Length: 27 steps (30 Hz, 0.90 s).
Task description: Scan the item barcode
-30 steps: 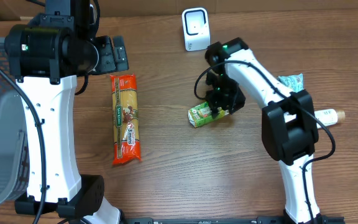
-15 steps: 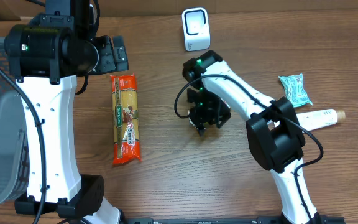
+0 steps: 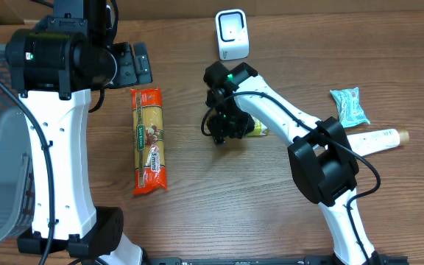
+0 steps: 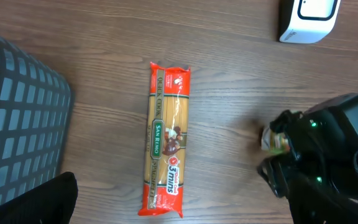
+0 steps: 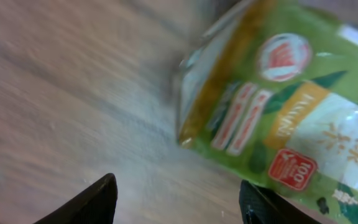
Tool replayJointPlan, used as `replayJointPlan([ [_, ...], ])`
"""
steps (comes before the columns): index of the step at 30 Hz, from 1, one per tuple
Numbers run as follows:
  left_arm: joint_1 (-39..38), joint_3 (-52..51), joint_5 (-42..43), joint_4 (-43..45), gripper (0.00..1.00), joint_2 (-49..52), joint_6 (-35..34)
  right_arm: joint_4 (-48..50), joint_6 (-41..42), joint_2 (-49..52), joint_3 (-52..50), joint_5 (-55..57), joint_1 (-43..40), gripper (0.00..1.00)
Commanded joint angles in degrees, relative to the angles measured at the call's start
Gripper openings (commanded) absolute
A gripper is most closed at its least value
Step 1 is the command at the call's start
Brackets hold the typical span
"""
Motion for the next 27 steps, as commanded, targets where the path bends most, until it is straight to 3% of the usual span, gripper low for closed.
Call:
replayJointPlan([
  [1,0.0,0.1,-0.5,-0.1,1.0,0.2,1.1,4.3,5.1,-0.3,0.2,1.6,0.0,0.64],
  [8,0.0,0.1,-0.5,-0.1,1.0,0.2,1.1,1.0,0.7,-1.2,2.9,-1.8,-0.2,0.64],
  [12,0.0,0.1,-0.5,-0.1,1.0,0.2,1.1,-4.4,-4.2,-3.4,8.2,-1.7,-1.9,0.73],
  [16,0.0,0.1,-0.5,-0.1,1.0,0.2,1.1,-8.3,-10.8,-5.4,12.7,-1.5,-6.3,0.74],
  [20,0.0,0.1,-0.5,-0.1,1.0,0.2,1.1,-10.2,-19.2,-5.6,12.2,-1.6,-11.3,0.79],
  [23,0.0,0.1,-0.5,-0.1,1.0,0.2,1.1,-9.2,-25.3,-5.0,9.5,-1.6,-14.4,0.89],
  [27,0.0,0.1,-0.5,-0.1,1.0,0.2,1.1,-4.1,-30.1,-4.4,3.2,-1.6,-16.4,0.9],
])
